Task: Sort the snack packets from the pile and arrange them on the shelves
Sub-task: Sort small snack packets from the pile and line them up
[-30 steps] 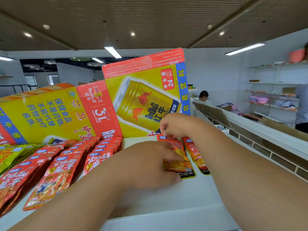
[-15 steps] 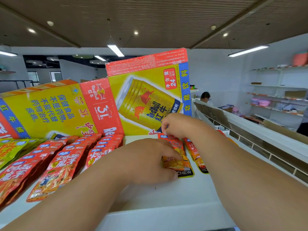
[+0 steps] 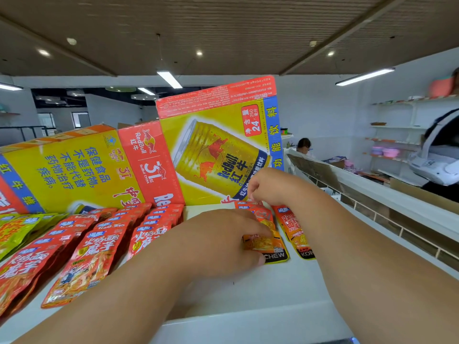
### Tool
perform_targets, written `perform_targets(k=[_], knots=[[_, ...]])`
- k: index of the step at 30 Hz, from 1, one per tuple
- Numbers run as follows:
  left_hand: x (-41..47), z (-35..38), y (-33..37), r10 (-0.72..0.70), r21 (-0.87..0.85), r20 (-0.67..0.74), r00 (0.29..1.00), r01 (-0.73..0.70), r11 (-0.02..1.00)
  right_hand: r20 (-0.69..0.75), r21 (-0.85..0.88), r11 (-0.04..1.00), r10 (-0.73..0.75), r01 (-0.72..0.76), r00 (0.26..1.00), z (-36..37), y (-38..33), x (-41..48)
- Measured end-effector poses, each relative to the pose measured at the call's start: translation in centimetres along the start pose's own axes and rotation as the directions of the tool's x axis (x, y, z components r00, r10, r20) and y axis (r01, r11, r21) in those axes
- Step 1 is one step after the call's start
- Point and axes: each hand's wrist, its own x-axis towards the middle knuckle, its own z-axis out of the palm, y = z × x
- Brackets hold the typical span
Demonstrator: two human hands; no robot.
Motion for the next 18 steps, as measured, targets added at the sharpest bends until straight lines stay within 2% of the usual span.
perform_targets(k=[7, 11, 18], knots=[[0.3, 0.3, -0.4, 0.002, 0.017, -0.018, 1.0, -0.002, 1.0, -0.03, 0.045, 0.999, -0.014, 0.016, 0.999, -0.6, 0.4, -0.5], [0.3, 0.4, -0.6, -0.003, 0.031, -0.025, 1.0, 0.004, 1.0, -0.1, 0.117, 0.993, -0.01, 0.022, 0.995, -1.8, 0.2, -1.2], [0.6, 0.4, -0.8, -0.151, 0.04, -0.217, 0.964, 0.163, 0.986, -0.139, 0.077, 0.997, 0.027, -0.016, 0.99, -1.7, -0.6, -3.4]])
